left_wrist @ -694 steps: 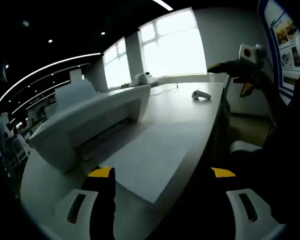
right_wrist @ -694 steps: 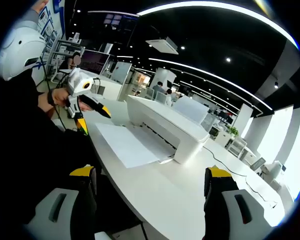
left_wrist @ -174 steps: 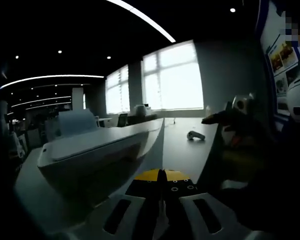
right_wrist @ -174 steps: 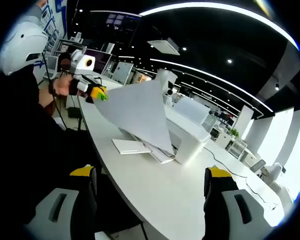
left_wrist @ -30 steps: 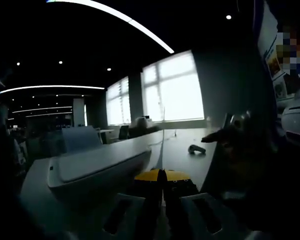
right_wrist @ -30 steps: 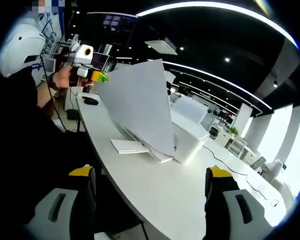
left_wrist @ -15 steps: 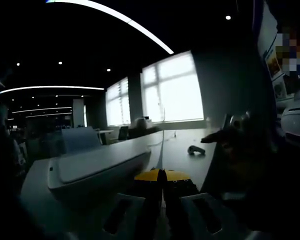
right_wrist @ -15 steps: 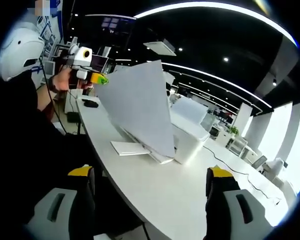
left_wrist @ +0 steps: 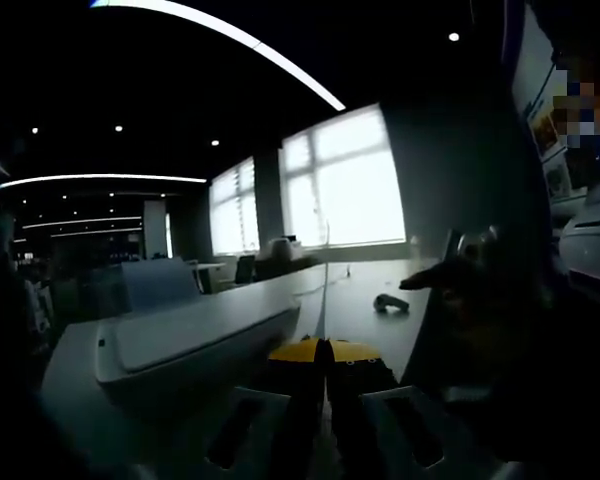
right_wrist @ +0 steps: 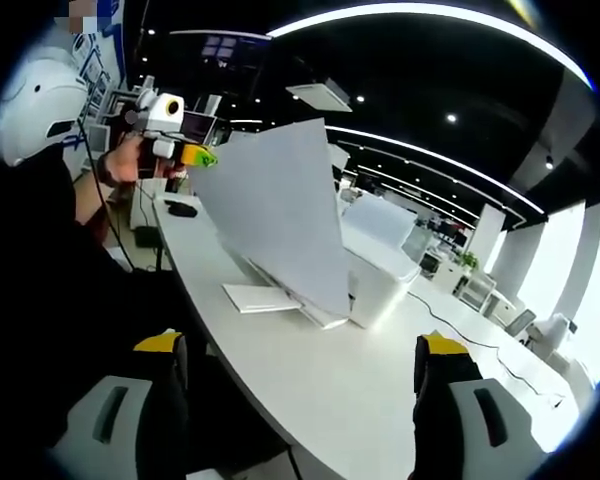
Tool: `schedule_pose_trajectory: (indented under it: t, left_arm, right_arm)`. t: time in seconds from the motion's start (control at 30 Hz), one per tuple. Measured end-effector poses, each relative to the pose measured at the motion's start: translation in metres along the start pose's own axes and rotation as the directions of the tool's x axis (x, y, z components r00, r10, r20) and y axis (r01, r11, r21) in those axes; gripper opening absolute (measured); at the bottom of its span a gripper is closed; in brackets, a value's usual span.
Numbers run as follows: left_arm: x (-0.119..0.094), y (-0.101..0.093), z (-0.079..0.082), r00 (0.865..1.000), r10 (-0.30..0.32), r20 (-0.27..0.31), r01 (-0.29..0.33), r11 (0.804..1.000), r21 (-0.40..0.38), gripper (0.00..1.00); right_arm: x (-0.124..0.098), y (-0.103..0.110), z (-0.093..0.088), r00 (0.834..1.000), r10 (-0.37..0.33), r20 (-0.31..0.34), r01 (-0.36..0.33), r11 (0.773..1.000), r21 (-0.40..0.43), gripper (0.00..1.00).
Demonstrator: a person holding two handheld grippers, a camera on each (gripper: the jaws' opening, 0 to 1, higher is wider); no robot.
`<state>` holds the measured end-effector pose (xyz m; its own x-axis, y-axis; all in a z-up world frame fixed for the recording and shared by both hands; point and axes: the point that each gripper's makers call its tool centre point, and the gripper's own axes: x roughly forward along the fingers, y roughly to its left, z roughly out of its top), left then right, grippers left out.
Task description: Remove the paper from the printer output slot and place it on top of the printer
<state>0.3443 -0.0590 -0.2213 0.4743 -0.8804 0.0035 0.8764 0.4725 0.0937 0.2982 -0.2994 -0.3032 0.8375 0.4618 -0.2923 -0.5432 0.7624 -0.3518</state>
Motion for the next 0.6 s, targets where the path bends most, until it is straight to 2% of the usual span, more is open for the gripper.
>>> schedule_pose_trajectory:
  t: [0.6]
  left_arm:
    - [-0.0011,-0.0022,0.0093,1.000,-0.007,0.005,0.007,1.000,0.012,0.06]
  right_arm:
    - [-0.0020,-0.0026,0.0053,1.000,-0.002,0.023,0.002,1.000,0.018,0.90]
